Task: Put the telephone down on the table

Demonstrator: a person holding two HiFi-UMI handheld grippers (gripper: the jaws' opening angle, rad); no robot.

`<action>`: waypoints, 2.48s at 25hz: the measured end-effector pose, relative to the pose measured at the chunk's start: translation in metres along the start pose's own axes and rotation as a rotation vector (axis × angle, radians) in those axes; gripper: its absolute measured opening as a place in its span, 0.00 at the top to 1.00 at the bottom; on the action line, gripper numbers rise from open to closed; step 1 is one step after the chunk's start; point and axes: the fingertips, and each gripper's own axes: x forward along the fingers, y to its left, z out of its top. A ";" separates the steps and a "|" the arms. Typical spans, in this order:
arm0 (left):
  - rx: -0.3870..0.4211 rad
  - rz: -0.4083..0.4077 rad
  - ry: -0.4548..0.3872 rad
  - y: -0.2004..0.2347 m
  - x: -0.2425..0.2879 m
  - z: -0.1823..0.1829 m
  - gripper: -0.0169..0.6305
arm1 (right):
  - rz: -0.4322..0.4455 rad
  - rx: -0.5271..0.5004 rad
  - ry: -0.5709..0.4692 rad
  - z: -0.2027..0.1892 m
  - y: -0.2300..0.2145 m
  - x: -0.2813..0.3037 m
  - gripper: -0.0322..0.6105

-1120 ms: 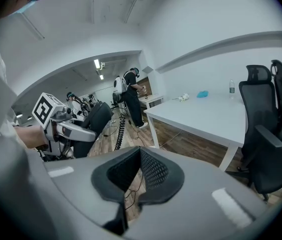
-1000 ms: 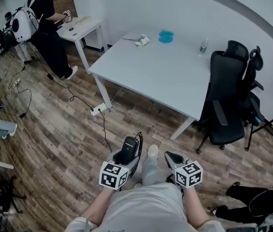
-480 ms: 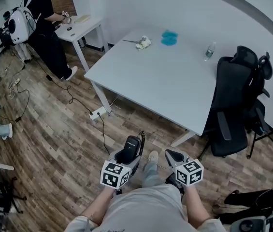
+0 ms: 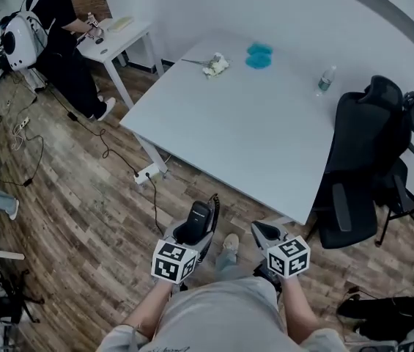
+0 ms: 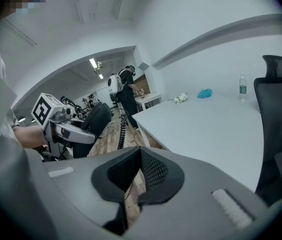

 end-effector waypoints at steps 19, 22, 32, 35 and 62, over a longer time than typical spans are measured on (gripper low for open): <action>-0.008 0.031 -0.008 0.037 0.087 0.100 0.52 | 0.030 -0.036 -0.015 0.086 -0.097 0.047 0.94; -0.009 0.027 0.004 0.041 0.094 0.105 0.52 | 0.025 -0.031 -0.011 0.090 -0.102 0.053 0.94; 0.012 -0.024 0.026 0.069 0.112 0.125 0.52 | -0.038 0.007 -0.029 0.111 -0.112 0.073 0.94; 0.019 -0.039 0.027 0.074 0.120 0.134 0.52 | -0.052 0.017 -0.035 0.116 -0.117 0.078 0.94; 0.078 -0.127 0.091 0.109 0.197 0.176 0.52 | -0.137 0.087 -0.048 0.142 -0.159 0.116 0.94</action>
